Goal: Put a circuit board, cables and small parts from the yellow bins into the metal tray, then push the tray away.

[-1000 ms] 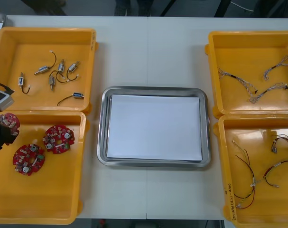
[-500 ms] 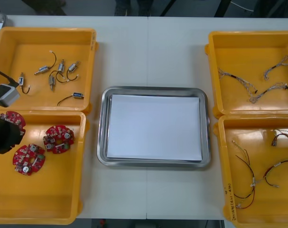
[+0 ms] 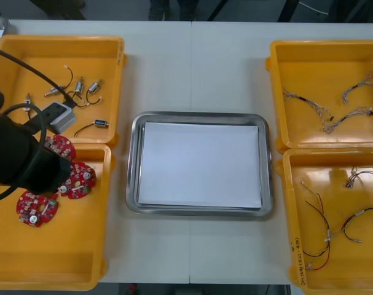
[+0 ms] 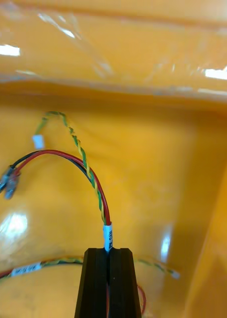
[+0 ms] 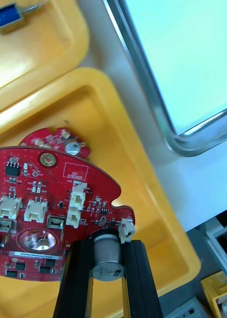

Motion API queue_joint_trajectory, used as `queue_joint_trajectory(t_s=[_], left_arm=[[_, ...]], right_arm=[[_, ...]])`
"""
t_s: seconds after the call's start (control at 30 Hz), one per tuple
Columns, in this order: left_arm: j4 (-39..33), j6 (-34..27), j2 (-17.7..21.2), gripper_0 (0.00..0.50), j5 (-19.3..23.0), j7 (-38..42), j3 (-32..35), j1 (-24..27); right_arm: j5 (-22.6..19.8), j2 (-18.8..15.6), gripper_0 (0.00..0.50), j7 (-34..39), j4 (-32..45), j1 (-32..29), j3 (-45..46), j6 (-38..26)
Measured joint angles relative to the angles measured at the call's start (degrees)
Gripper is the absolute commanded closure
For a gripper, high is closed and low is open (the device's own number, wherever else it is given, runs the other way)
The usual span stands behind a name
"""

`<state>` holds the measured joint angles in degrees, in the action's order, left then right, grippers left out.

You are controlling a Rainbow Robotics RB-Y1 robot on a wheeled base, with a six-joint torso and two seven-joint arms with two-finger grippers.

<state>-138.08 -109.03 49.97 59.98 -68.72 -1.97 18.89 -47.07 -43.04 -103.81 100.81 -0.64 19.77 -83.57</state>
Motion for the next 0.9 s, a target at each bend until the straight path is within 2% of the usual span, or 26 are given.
queue_joint_trajectory(t_s=[0.23,0.3,0.47,0.63,0.9], left_arm=[[-0.17,-0.01,-0.14,0.498,-0.58,20.61,-9.40,6.78],[-0.17,-0.01,-0.54,0.499,-1.59,24.23,-12.17,8.75],[0.45,-0.01,-3.11,0.497,-4.74,25.28,-19.88,14.59],[4.69,0.00,-7.32,0.497,-6.77,25.32,-25.70,19.89],[13.65,3.30,-13.45,0.497,-9.86,25.36,-31.85,24.56]], right_arm=[[-0.02,0.00,0.500,0.00,5.82,1.16,3.62,-9.05],[-0.05,0.00,0.500,0.00,7.76,1.46,4.60,-11.62],[-0.15,0.00,0.500,0.00,13.45,2.30,7.60,-19.43],[-0.58,0.00,0.500,0.00,16.85,3.45,10.44,-25.87],[-1.28,0.00,0.500,0.01,23.13,5.98,12.53,-26.13]])
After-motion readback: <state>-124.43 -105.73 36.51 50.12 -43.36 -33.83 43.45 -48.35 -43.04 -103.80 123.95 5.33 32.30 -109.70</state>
